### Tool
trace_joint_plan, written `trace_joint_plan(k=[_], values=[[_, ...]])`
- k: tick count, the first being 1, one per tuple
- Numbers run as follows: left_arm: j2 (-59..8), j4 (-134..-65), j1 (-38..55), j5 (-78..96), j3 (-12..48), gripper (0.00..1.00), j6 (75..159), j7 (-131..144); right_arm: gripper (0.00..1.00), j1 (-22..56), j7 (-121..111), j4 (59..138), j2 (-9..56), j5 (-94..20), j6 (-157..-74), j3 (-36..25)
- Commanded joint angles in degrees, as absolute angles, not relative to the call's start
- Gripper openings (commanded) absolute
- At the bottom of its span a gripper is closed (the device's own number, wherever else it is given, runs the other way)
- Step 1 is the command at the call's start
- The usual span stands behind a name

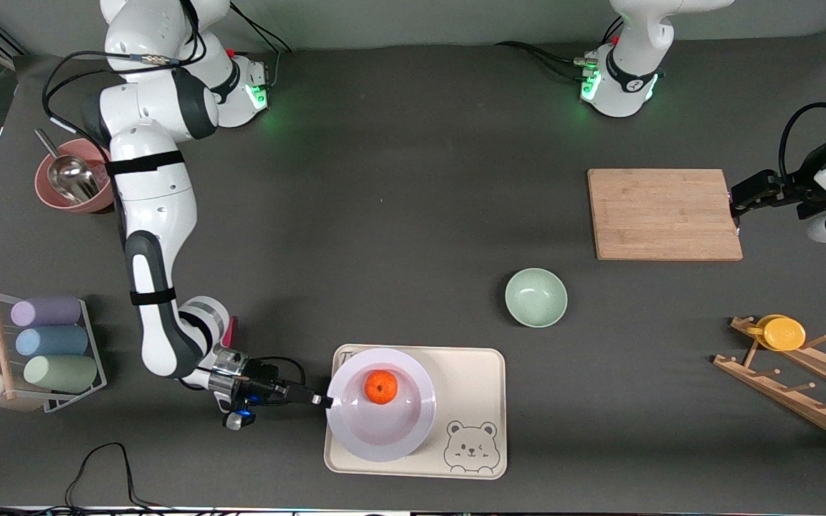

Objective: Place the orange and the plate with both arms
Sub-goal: 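Carry the plate with the orange using the right gripper onto the bear tray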

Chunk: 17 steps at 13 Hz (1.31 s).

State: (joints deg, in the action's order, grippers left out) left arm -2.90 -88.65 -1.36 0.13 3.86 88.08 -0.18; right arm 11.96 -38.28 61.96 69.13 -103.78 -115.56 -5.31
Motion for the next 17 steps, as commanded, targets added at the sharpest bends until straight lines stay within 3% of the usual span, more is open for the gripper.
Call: trace_joint_plan(k=[1, 11, 12, 14, 17], values=[[-2.0, -88.4, -0.4, 0.4, 3.1, 1.0, 86.7, -0.3, 0.0, 12.2, -36.3, 56.9, 71.8, -103.7, -118.8, -2.7], [-2.2, -88.3, -0.3, 0.7, 3.2, 1.0, 87.0, -0.2, 0.03, 13.0, -38.6, 56.9, 73.3, -103.7, -120.6, -1.2], [-2.2, -88.3, -0.3, 0.7, 3.2, 1.0, 86.9, -0.2, 0.24, 13.0, -38.4, 56.9, 73.3, -103.8, -120.5, -1.0], [-2.2, -88.3, -0.2, 0.7, 3.2, 1.0, 87.0, -0.2, 0.47, 12.9, -38.1, 56.9, 73.3, -103.8, -120.6, -0.6], [-2.3, -88.3, -0.3, 0.7, 3.2, 1.0, 87.0, -0.3, 1.0, 12.7, -38.0, 56.9, 73.1, -103.8, -120.6, -0.5]])
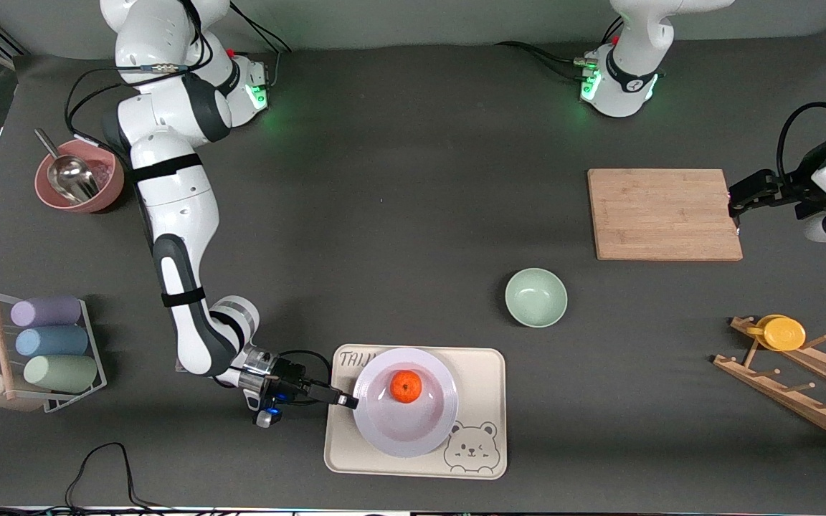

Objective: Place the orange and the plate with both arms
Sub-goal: 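Release the plate and pull the right gripper back from the tray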

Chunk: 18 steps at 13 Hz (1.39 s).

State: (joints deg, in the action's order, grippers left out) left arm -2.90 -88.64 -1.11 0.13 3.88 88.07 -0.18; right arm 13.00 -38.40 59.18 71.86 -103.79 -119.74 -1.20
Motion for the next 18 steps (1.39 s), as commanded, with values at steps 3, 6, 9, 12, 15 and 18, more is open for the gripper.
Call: trace_joint_plan(k=[3, 6, 9, 12, 15, 18], values=[[-2.3, -88.3, -0.3, 0.7, 3.2, 1.0, 87.1, -0.4, 1.0, 12.5, -37.5, 57.0, 72.5, -103.7, -120.6, -0.6], [-2.4, -88.3, -0.3, 0.7, 3.2, 1.0, 87.1, -0.4, 1.0, 12.2, -37.5, 57.0, 72.2, -103.4, -120.5, -0.9], [-2.5, -88.3, -0.4, 0.7, 3.2, 1.0, 87.2, -0.4, 1.0, 11.4, -37.5, 57.3, 71.0, -102.6, -120.4, -1.1], [-2.5, -88.3, -0.3, 0.7, 3.2, 1.0, 87.3, -0.4, 1.0, 9.8, -36.3, 57.9, 68.4, -96.7, -120.3, -1.1], [-2.5, -88.3, -0.3, 0.7, 3.2, 1.0, 87.3, -0.4, 1.0, 8.7, -33.1, 63.2, 62.3, -88.0, -120.3, -1.1], [-2.5, -88.4, -0.2, 0.7, 3.2, 1.0, 87.4, -0.4, 1.0, 8.4, -31.2, 72.8, 54.1, -77.6, -119.9, -4.6]])
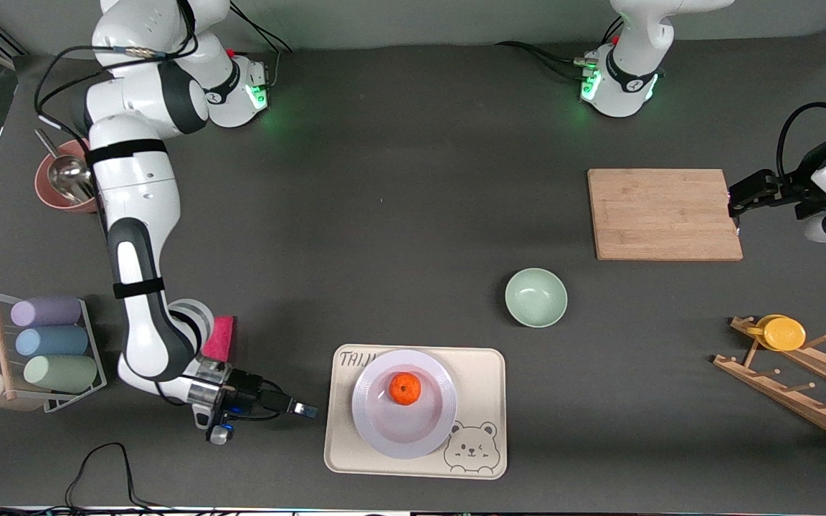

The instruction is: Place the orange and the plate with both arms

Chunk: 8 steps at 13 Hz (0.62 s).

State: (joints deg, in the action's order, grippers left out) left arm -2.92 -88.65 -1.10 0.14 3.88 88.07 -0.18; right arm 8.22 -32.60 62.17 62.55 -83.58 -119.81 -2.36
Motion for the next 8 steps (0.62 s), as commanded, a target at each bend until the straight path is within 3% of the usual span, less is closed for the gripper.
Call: trace_joint_plan(k=[1, 5, 8], values=[[-2.5, -88.3, -0.2, 0.7, 3.2, 1.0, 87.3, -0.4, 1.0, 8.5, -30.7, 76.5, 50.7, -73.1, -119.8, -5.5], [-2.5, -88.4, -0.1, 0.7, 3.2, 1.0, 87.4, -0.4, 1.0, 9.0, -29.4, 89.3, 37.0, -54.9, -119.8, -7.4], [-2.5, -88.5, 0.0, 0.7, 3.2, 1.0, 87.3, -0.4, 1.0, 12.8, -26.9, 97.5, 28.2, -43.1, -119.8, -12.1]])
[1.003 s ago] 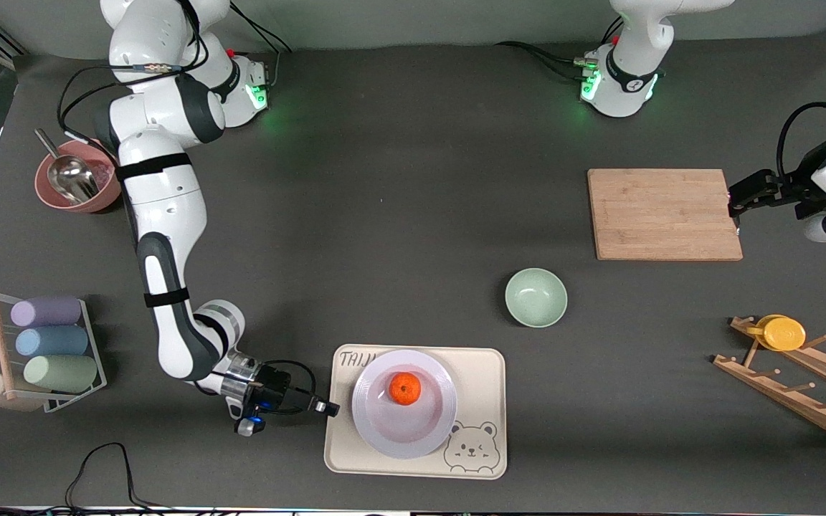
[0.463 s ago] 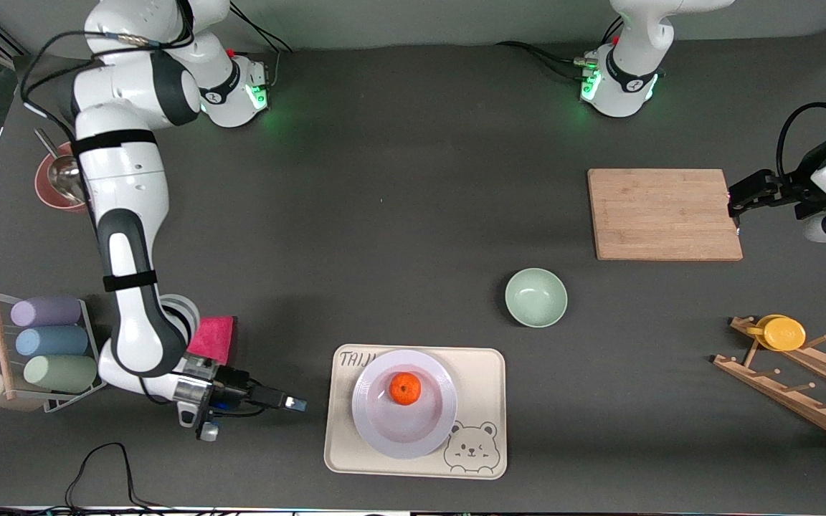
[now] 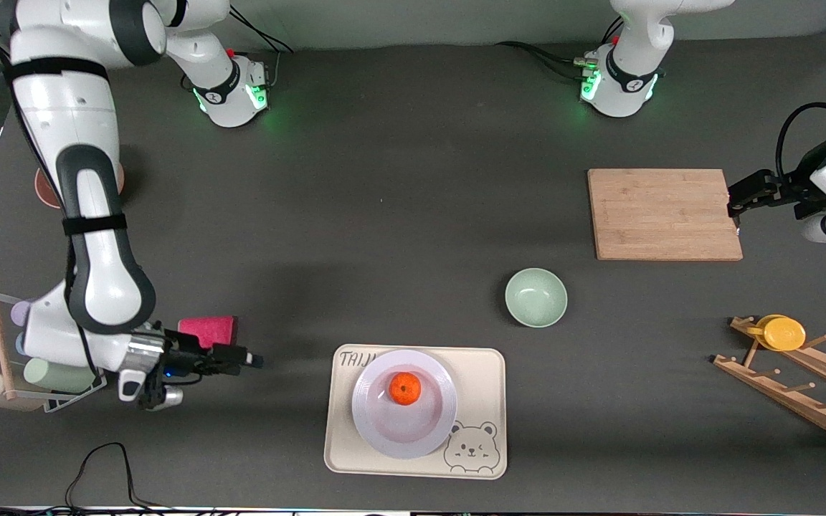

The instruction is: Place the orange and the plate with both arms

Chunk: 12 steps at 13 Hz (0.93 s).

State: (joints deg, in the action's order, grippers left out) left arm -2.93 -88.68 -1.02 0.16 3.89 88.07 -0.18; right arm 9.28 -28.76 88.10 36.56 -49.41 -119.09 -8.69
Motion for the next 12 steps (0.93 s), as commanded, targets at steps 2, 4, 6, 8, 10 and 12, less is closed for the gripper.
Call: trace_joint_plan(k=[2, 4, 6, 8, 10, 12], values=[[-2.5, -88.5, 0.0, 0.7, 3.2, 1.0, 87.3, -0.4, 1.0, 18.3, -24.1, 99.8, 24.3, -35.2, -119.8, -18.9], [-2.5, -88.5, 0.0, 0.7, 3.2, 1.0, 87.2, -0.4, 1.0, 24.4, -20.4, 101.8, 21.3, -29.5, -119.2, -25.5], [-2.5, -88.5, 0.0, 0.7, 3.2, 1.0, 87.2, -0.3, 1.0, 29.8, -14.4, 102.0, 19.5, -25.4, -116.6, -31.5], [-2.5, -88.4, 0.0, 0.7, 3.2, 1.0, 87.2, -0.4, 1.0, 32.9, -8.1, 101.1, 17.8, -20.3, -113.3, -35.0], [-2.5, -88.4, 0.0, 0.7, 3.2, 1.0, 87.1, -0.3, 1.0, 33.1, -2.8, 101.0, 14.1, -16.0, -110.3, -35.2], [-2.5, -88.4, 0.0, 0.7, 3.2, 1.0, 87.1, -0.2, 1.0, 33.6, -1.0, 101.0, 10.0, -12.3, -107.3, -35.2]])
